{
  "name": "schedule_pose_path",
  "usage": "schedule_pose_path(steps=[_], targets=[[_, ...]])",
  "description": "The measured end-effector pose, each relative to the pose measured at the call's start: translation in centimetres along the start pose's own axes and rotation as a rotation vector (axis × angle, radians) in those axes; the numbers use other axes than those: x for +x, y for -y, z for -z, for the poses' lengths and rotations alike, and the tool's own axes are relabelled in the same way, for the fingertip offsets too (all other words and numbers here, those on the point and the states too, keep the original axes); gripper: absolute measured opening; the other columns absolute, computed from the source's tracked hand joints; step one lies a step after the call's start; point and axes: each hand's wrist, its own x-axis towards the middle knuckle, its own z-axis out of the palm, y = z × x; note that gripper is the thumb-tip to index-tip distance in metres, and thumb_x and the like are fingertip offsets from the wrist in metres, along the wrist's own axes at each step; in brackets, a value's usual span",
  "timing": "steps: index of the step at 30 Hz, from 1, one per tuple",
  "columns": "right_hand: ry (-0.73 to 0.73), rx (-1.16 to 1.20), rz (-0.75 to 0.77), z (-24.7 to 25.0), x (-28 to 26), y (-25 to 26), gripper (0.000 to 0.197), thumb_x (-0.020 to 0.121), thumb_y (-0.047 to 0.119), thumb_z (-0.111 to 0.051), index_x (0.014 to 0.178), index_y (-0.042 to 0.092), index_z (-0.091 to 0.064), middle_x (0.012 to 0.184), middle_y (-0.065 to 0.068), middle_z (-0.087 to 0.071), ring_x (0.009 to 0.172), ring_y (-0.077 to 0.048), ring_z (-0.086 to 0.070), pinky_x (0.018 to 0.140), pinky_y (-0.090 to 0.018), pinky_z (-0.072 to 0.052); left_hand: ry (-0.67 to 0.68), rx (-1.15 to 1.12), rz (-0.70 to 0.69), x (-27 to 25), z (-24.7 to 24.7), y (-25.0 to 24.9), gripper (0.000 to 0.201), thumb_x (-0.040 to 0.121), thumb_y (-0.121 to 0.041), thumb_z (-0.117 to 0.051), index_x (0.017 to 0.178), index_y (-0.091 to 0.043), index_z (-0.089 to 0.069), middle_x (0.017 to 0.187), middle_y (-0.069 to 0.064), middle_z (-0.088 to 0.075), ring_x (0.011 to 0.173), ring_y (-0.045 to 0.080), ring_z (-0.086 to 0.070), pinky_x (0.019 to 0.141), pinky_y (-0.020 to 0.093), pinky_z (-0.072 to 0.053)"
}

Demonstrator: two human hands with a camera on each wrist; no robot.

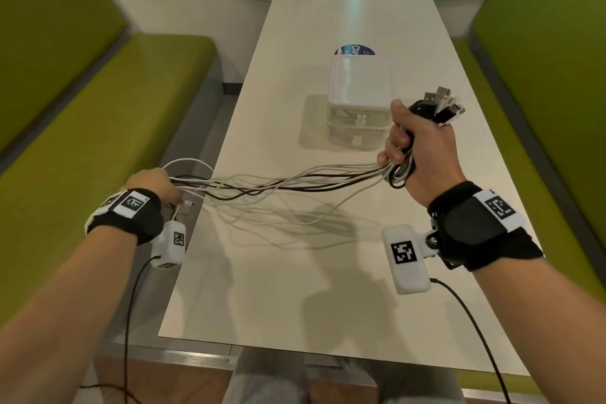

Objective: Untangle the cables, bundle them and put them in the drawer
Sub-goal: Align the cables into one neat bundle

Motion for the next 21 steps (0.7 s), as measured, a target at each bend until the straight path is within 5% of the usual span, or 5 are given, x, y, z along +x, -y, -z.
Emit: schedule_pose_path(steps=[4, 9, 12, 17, 21], targets=[[-0.024, -0.007, 0.016, -0.1, 0.1, 0.0, 0.032, 0.093, 0.020, -0.064, 0.067, 0.013, -0.046, 0.053, 0.000, -0.033, 0.041, -0.016, -0.031, 0.047, -0.030, -0.042, -0.016, 0.002, 0.019, 0.5, -1.9, -0.7, 0.070, 0.074, -0.042, -0.077, 0.130, -0.007, -0.054, 0.137, 0.023, -0.043, 0.119, 0.037, -0.051, 0.100, 0.049, -0.046], [-0.026, -0.043, 0.024, -0.1, 0.2, 0.3, 0.031, 0.092, 0.019, -0.064, 0.068, 0.013, -0.047, 0.052, -0.001, -0.034, 0.040, -0.016, -0.031, 0.047, -0.030, -0.042, 0.114, -0.112, -0.016, 1.7, -4.8, 0.9, 0.063, 0.064, -0.026, -0.086, 0.121, -0.012, -0.064, 0.120, 0.018, -0.061, 0.105, 0.035, -0.061, 0.094, 0.043, -0.052], [-0.014, -0.072, 0.044, -1.0, 0.3, 0.3, 0.031, 0.093, 0.018, -0.064, 0.067, 0.013, -0.048, 0.050, -0.001, -0.034, 0.039, -0.017, -0.030, 0.046, -0.030, -0.041, 0.137, -0.101, -0.075, 1.1, -5.2, 1.3, 0.037, 0.082, -0.007, -0.068, 0.120, -0.006, -0.064, 0.115, 0.017, -0.064, 0.106, 0.033, -0.061, 0.092, 0.038, -0.051], [-0.001, -0.161, 0.090, -2.9, 0.8, 1.0, 0.028, 0.093, 0.016, -0.064, 0.070, 0.012, -0.047, 0.048, 0.000, -0.036, 0.036, -0.017, -0.031, 0.045, -0.030, -0.041, 0.130, 0.013, -0.082, 0.5, -4.7, 0.8, 0.032, 0.099, -0.014, -0.044, 0.125, -0.003, -0.059, 0.130, 0.017, -0.059, 0.118, 0.031, -0.056, 0.094, 0.032, -0.045], [0.001, -0.174, 0.096, -4.1, 0.8, 0.9, 0.030, 0.092, 0.014, -0.064, 0.069, 0.014, -0.044, 0.048, -0.001, -0.037, 0.037, -0.017, -0.030, 0.045, -0.031, -0.039, 0.067, -0.030, -0.055, -0.1, -4.0, -0.1, 0.037, 0.103, -0.021, -0.032, 0.129, -0.007, -0.055, 0.137, 0.013, -0.054, 0.130, 0.027, -0.045, 0.108, 0.032, -0.031]])
